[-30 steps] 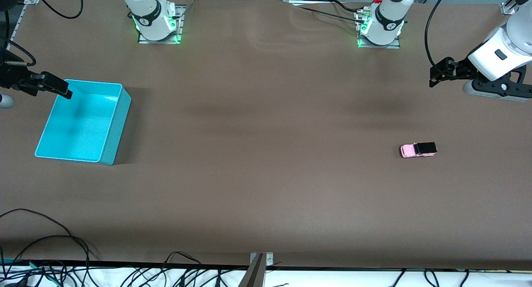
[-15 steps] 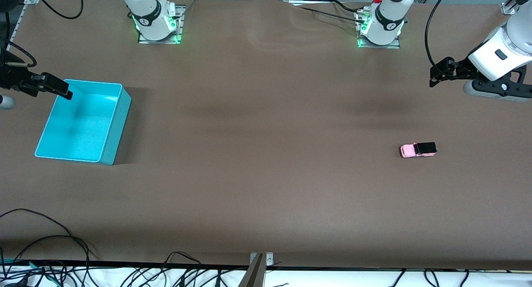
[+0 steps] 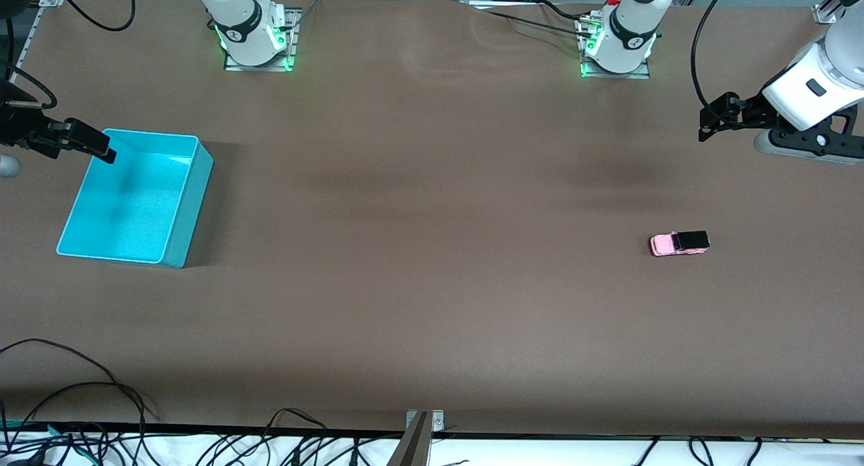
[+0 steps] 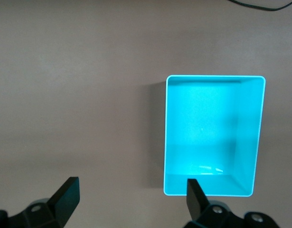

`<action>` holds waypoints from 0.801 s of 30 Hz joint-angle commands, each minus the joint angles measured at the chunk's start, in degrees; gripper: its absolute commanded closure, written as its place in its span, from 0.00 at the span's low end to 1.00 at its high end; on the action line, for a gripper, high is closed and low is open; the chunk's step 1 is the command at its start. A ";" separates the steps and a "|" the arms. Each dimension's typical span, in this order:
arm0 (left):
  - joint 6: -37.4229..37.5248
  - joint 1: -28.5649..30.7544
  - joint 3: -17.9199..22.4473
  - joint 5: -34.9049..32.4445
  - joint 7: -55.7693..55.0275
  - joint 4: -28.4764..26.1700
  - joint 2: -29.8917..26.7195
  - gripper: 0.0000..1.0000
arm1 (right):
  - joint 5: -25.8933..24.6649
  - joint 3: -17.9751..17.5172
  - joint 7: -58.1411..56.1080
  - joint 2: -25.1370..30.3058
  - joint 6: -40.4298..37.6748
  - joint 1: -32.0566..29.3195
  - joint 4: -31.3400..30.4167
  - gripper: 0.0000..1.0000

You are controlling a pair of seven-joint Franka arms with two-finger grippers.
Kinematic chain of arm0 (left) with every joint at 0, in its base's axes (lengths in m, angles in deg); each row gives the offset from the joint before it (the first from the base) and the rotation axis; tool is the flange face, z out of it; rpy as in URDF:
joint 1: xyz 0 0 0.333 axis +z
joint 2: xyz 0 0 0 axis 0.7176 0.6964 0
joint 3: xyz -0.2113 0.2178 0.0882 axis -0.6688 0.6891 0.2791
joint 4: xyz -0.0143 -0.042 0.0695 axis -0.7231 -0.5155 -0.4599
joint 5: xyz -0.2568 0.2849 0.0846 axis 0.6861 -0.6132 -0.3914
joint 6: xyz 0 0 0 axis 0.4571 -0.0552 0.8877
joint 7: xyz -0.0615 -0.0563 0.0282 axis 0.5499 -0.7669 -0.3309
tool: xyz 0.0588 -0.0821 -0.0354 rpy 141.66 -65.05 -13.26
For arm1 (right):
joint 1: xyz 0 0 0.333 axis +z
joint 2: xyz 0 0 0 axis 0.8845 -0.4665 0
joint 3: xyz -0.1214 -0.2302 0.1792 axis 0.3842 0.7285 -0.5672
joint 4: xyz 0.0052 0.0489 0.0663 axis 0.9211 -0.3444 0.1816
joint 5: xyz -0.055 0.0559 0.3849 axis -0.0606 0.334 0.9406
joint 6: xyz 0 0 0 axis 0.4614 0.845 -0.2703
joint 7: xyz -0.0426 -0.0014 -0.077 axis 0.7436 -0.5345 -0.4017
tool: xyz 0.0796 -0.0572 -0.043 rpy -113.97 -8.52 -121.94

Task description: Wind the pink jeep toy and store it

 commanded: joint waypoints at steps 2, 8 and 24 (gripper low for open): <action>1.41 0.19 -0.22 -0.85 -0.09 1.70 0.39 0.00 | 1.01 -0.26 0.37 -0.73 -0.29 -0.19 1.73 0.00; 1.41 0.19 -0.22 -0.85 -0.43 2.05 0.39 0.00 | 1.01 -0.26 0.37 -0.82 -0.29 -0.27 1.73 0.00; 1.41 0.19 -0.31 -0.93 0.18 2.06 0.56 0.00 | 1.01 -0.26 0.37 -0.82 -0.29 -0.19 1.65 0.00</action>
